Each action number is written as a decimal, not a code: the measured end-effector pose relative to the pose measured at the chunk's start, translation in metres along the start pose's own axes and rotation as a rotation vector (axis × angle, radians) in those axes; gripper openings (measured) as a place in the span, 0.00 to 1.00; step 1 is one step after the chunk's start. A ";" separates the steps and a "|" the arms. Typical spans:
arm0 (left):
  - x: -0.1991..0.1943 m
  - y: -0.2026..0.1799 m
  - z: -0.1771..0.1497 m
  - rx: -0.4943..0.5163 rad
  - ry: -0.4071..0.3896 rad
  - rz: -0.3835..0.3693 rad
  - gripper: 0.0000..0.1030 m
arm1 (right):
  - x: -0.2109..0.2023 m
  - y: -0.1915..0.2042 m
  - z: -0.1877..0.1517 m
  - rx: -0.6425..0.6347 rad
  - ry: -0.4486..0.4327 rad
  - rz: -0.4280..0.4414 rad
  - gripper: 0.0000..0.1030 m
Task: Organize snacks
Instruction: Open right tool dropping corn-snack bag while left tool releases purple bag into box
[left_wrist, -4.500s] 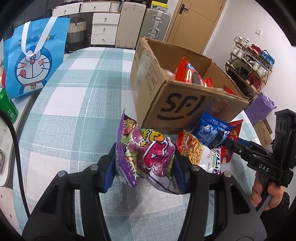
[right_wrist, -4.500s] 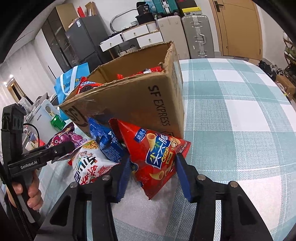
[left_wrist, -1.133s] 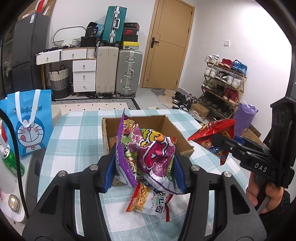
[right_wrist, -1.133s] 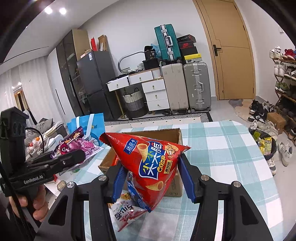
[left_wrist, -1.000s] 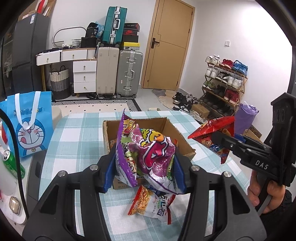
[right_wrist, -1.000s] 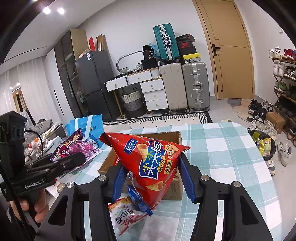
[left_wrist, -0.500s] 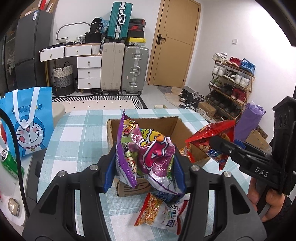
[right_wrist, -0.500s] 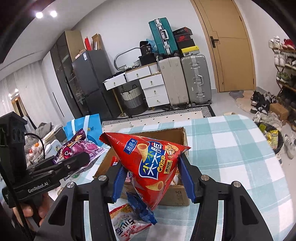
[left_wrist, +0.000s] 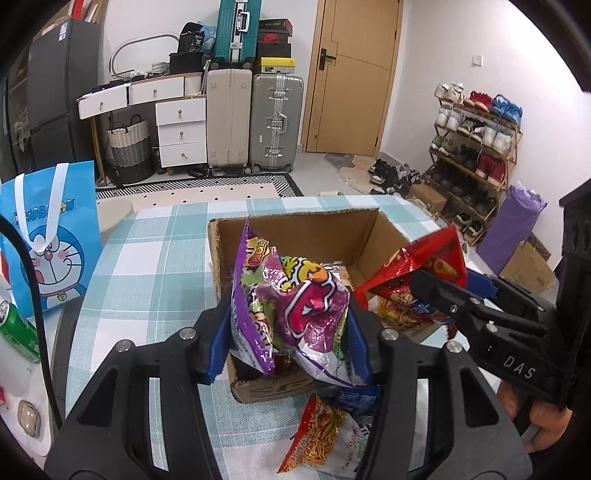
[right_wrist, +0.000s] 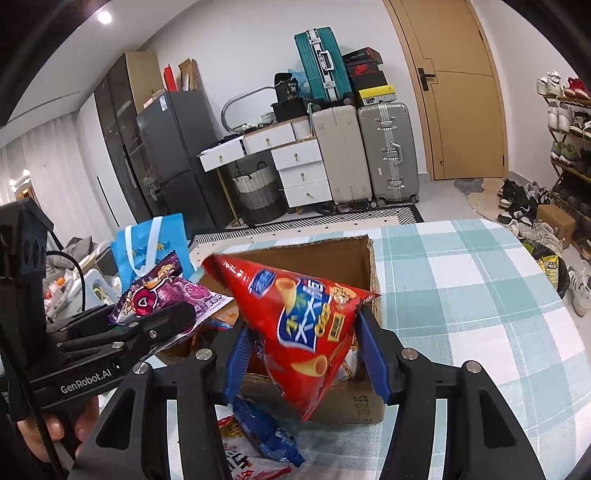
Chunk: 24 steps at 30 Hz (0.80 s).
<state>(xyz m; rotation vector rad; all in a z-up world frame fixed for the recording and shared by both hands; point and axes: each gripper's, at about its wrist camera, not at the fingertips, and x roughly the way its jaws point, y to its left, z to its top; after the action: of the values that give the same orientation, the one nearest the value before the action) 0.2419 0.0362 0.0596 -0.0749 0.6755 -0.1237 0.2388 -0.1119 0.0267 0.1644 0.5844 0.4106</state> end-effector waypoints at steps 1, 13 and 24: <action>0.004 0.000 -0.001 0.002 0.006 -0.001 0.49 | 0.003 0.000 0.000 -0.005 0.003 -0.004 0.53; 0.025 -0.001 -0.001 0.006 0.023 -0.011 0.49 | 0.016 -0.008 -0.005 -0.003 0.019 -0.002 0.53; 0.031 0.005 0.003 -0.008 0.039 -0.024 0.49 | 0.007 -0.010 -0.006 -0.020 0.012 -0.033 0.65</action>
<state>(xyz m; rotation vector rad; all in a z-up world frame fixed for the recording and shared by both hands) 0.2680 0.0373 0.0421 -0.0884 0.7146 -0.1462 0.2437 -0.1181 0.0157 0.1333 0.5943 0.3854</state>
